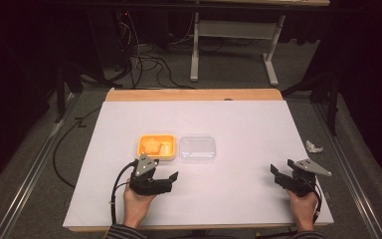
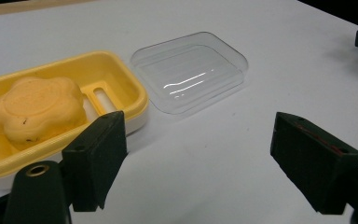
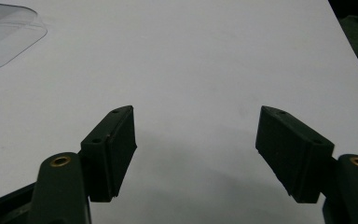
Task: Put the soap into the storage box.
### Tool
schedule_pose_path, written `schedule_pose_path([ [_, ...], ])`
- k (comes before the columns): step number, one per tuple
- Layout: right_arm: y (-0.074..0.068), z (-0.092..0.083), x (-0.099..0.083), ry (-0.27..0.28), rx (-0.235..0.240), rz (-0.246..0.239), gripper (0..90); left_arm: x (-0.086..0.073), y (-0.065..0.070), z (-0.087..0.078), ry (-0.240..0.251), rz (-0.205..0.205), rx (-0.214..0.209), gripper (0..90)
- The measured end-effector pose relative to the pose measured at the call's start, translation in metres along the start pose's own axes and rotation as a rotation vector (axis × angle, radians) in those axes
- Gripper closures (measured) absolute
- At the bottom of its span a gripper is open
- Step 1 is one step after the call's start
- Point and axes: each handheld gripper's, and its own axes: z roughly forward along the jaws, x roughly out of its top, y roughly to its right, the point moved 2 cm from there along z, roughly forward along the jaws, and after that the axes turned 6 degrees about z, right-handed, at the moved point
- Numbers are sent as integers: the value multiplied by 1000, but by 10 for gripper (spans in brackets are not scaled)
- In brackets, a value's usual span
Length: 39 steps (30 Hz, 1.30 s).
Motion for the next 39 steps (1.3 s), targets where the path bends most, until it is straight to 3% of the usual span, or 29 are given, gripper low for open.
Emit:
schedule_pose_path([
  [39, 0, -1, 0, 10, 4, 0, 290, -11, 9, 46, -66, 7, 21, 194],
])
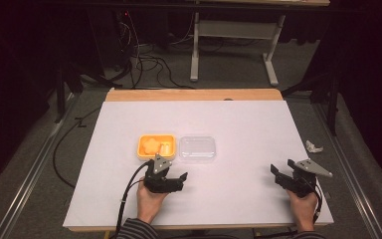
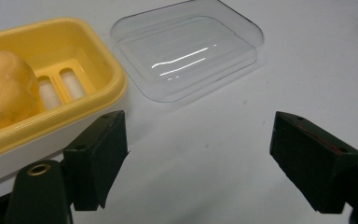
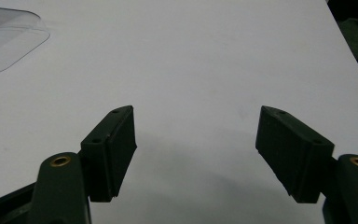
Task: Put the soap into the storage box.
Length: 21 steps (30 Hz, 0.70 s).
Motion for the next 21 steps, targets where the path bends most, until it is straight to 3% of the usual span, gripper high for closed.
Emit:
schedule_pose_path([
  [21, 0, 0, 0, -1, 1, -4, 290, -7, 1, 16, -19, 8, 37, 193],
])
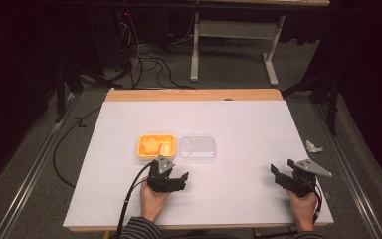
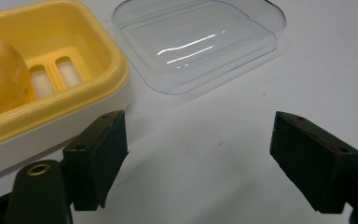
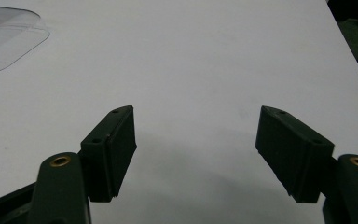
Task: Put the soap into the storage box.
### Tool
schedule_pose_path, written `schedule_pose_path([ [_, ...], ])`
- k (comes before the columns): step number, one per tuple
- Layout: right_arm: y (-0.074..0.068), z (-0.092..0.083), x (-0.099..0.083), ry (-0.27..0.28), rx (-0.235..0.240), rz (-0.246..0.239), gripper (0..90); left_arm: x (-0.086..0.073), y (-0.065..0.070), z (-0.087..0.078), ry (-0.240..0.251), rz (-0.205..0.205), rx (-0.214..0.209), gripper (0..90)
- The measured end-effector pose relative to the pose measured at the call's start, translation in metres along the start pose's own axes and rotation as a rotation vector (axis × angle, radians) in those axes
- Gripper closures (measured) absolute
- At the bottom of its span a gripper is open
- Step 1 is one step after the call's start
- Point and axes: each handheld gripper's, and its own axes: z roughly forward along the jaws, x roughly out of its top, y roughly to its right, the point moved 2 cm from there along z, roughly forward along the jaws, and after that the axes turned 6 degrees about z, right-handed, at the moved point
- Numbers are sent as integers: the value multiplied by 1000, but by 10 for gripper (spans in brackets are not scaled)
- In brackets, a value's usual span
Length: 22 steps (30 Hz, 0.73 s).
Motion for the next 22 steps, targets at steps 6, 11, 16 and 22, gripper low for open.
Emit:
schedule_pose_path([
  [6, 0, 0, 0, -3, 0, 1, 290, 0, 1, 1, -2, 0, 5, 188],
  [11, 0, 1, 0, -7, 0, 2, 290, -1, 2, 0, 4, 8, 9, 174],
  [16, 1, 0, 0, -1, 2, 5, 290, -1, 3, -1, 14, 28, 14, 178],
  [22, 1, 0, 0, 4, 3, 6, 290, -1, 3, -1, 15, 25, 11, 181],
])
